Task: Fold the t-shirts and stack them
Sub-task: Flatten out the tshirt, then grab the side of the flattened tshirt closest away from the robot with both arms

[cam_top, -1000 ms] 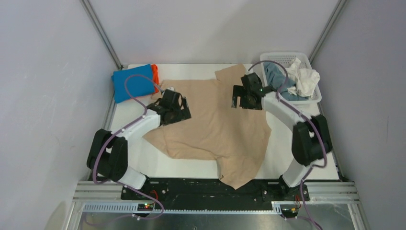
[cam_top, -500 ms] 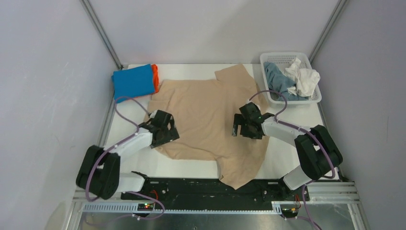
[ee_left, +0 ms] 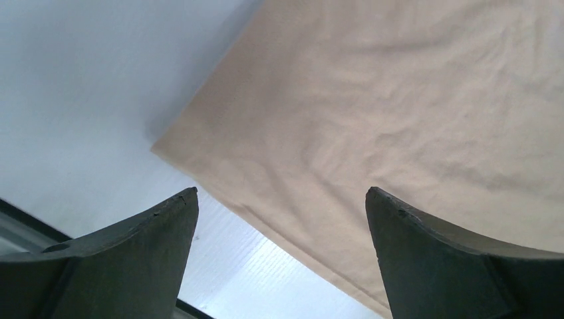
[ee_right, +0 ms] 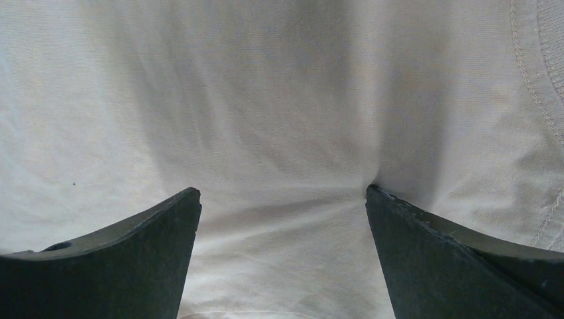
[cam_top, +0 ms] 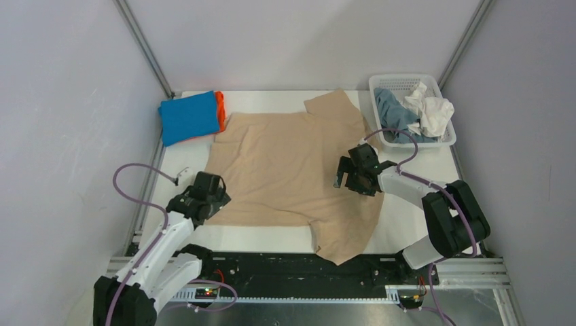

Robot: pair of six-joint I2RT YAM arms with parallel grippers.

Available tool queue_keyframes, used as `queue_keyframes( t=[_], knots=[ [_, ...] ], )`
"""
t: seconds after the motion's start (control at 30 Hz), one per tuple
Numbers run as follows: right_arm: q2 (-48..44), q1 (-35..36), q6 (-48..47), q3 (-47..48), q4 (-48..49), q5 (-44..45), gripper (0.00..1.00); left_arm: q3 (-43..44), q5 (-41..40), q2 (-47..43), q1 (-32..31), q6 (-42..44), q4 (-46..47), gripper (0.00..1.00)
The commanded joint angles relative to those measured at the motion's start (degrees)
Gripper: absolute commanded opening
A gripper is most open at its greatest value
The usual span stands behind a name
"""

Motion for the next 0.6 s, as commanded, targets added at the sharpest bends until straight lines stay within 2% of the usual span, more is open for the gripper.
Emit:
queue_keyframes(
  t=[0.0, 0.13, 0.3, 0.43, 0.57],
  knots=[
    [0.2, -0.6, -0.3, -2.4, -2.2, 1.9, 0.99, -0.4, -7.1, -2.9, 0.5, -5.9, -6.2, 1.00],
    [-0.1, -0.6, -0.7, -2.6, -2.0, 1.8, 0.99, -1.1, -9.7, -2.9, 0.9, -9.5, -8.6, 1.00],
    [0.2, -0.8, -1.0, -2.6, -0.9, 0.8, 0.99, -3.6, -9.1, -1.9, 1.1, -13.8, -8.5, 0.99],
    [0.4, -0.7, -1.0, -2.6, -0.5, 0.3, 0.99, -3.6, -10.2, 0.3, 1.2, -14.7, -8.0, 0.94],
    [0.1, -0.8, -1.1, -2.7, -0.6, 0.7, 1.00, -3.2, -7.7, 4.4, 1.2, -13.5, -4.2, 0.92]
  ],
)
